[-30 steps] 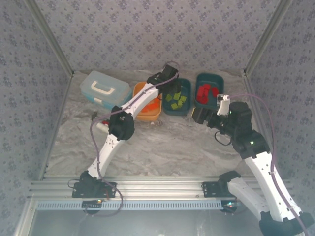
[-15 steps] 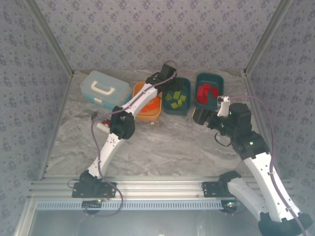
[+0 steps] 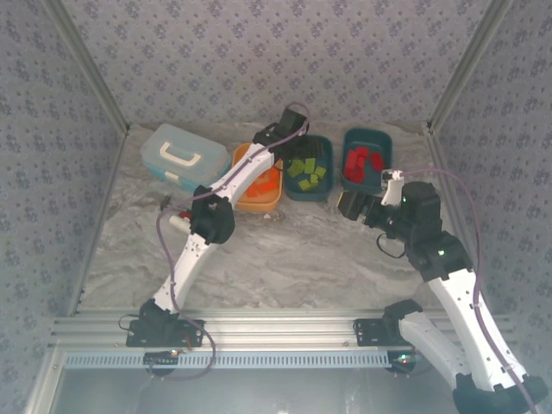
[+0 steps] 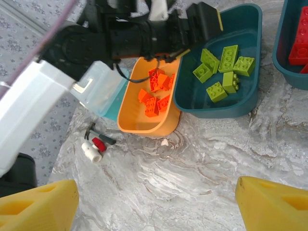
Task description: Sort the legos into containers by color
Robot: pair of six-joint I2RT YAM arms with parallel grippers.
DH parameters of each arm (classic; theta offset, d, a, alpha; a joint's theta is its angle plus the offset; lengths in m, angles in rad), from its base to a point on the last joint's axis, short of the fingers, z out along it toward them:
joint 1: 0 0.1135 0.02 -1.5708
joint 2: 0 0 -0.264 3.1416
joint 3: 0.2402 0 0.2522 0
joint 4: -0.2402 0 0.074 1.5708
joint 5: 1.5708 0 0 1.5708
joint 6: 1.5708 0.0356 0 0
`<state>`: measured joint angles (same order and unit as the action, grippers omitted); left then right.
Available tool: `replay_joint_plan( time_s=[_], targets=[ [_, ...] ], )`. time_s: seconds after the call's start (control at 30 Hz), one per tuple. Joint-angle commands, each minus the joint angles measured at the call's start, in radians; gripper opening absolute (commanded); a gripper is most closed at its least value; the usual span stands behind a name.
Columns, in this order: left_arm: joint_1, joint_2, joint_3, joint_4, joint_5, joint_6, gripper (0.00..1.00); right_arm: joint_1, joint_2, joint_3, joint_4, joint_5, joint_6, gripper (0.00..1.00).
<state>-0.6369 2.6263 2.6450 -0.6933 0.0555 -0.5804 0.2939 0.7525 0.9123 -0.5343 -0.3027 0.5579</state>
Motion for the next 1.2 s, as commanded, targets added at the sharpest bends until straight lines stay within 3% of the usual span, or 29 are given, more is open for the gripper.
replay_joint_plan(
  time_s=[0.0, 0.1, 0.17, 0.23, 0.27, 0.33, 0.53, 0.7, 0.77, 0.9, 1.0, 1.07, 1.17],
  targets=[
    [-0.021, -0.245, -0.056, -0.055, -0.039, -0.027, 0.81, -0.003, -0.001, -0.004, -0.061, 0.015, -0.004, 0.87],
    [-0.024, -0.500, -0.370, 0.045, -0.078, -0.067, 0.87, -0.001, 0.005, -0.017, -0.105, 0.034, -0.005, 0.87],
    [-0.019, -0.704, -0.665, 0.151, -0.094, -0.089, 0.99, -0.002, 0.013, -0.018, -0.124, 0.055, -0.004, 0.88],
    [-0.007, -0.882, -0.876, 0.201, -0.107, -0.097, 0.99, 0.000, 0.026, -0.009, -0.149, 0.098, -0.006, 0.92],
    [0.003, -0.967, -0.967, 0.194, -0.114, -0.097, 0.99, 0.003, 0.034, -0.002, -0.159, 0.133, -0.005, 1.00],
    [0.019, -1.116, -1.090, 0.136, -0.175, -0.086, 0.99, 0.007, 0.044, 0.006, -0.169, 0.207, -0.004, 1.00],
    [0.072, -1.513, -1.434, -0.041, -0.500, -0.056, 0.99, 0.073, 0.036, -0.037, -0.123, 0.584, -0.034, 1.00],
    [0.115, -1.644, -1.589, -0.227, -0.917, -0.176, 0.99, 0.097, 0.079, -0.115, -0.058, 0.937, 0.005, 1.00],
    [0.120, -1.694, -1.737, -0.067, -1.009, -0.068, 0.99, 0.090, 0.083, -0.190, 0.064, 0.990, -0.052, 1.00],
    [0.156, -1.792, -2.052, 0.346, -0.983, 0.177, 0.99, 0.059, 0.083, -0.439, 0.540, 0.951, -0.314, 1.00],
    [0.200, -1.775, -2.206, 0.632, -0.932, 0.358, 0.99, -0.008, 0.167, -0.472, 0.604, 0.925, -0.371, 1.00],
    [0.259, -1.728, -2.186, 0.636, -0.843, 0.412, 0.99, -0.065, 0.242, -0.467, 0.620, 0.864, -0.388, 1.00],
    [0.370, -1.623, -2.215, 0.790, -0.696, 0.470, 0.99, -0.132, 0.333, -0.505, 0.760, 0.797, -0.400, 1.00]
  ],
)
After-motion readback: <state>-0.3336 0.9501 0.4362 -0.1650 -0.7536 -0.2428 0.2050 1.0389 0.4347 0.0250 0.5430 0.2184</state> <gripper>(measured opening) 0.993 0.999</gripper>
